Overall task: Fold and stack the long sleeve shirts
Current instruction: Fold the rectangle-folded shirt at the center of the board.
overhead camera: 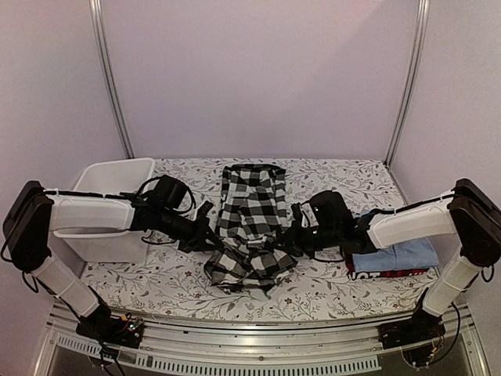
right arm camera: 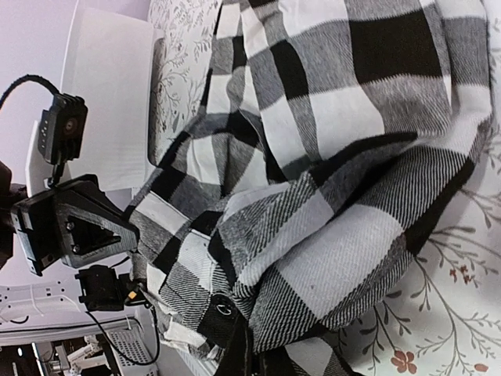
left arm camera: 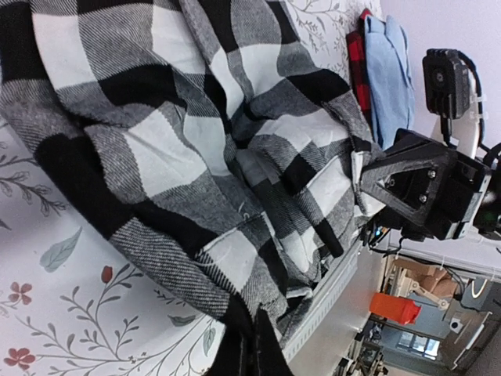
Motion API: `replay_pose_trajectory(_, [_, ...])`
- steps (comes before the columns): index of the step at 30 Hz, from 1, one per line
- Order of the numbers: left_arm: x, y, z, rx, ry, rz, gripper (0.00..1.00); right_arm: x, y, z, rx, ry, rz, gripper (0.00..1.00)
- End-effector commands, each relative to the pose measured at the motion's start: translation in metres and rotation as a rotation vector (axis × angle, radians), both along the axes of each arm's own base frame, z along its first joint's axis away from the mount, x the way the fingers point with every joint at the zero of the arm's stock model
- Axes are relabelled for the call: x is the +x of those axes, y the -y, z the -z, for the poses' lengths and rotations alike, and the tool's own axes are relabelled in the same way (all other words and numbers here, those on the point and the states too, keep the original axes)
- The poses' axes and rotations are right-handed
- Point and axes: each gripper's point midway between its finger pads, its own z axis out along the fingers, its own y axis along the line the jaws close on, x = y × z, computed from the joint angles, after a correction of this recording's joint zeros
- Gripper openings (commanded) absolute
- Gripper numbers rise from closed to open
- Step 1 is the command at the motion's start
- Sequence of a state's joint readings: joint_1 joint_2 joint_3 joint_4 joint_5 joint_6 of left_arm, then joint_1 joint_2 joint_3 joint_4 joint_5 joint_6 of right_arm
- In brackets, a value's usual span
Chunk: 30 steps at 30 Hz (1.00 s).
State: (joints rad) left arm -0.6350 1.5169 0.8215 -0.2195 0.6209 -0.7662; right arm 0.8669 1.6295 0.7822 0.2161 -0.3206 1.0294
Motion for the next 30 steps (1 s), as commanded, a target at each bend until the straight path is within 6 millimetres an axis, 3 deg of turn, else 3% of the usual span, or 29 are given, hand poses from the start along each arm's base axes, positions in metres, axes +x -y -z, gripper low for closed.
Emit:
replay_pose_trajectory(1, [0.030,0.001,-0.008,-0.080,-0.041,-0.077,0.00,0.035,0.000,-0.004,0.012,0.028,0.042,0.00])
replay_pose_trajectory(4, [0.057,-0.004,-0.004,-0.097,-0.050,-0.146,0.00,0.059,0.002,0.000,0.009,0.038,0.075,0.00])
replay_pose_trajectory(11, [0.108,-0.021,0.028,-0.073,-0.061,-0.315,0.00,0.096,0.011,0.040,-0.022,0.000,0.149,0.00])
replay_pose_trajectory(17, [0.121,-0.018,0.046,-0.042,-0.067,-0.315,0.00,0.106,0.007,0.050,-0.027,-0.010,0.152,0.01])
replay_pose_trajectory(21, [0.123,-0.021,0.043,-0.019,-0.044,-0.323,0.00,0.107,0.009,0.044,-0.033,0.012,0.149,0.13])
replay_pose_trajectory(23, [0.126,-0.022,0.038,-0.011,-0.017,-0.323,0.07,0.107,0.009,0.036,-0.033,0.029,0.146,0.21])
replay_pose_trajectory(26, [0.123,-0.026,0.034,0.024,-0.008,-0.317,0.25,0.105,0.012,0.024,-0.038,0.052,0.134,0.32])
replay_pose_trajectory(30, [0.119,-0.030,0.024,0.054,0.033,-0.295,0.44,0.097,0.018,0.012,-0.052,0.077,0.121,0.40])
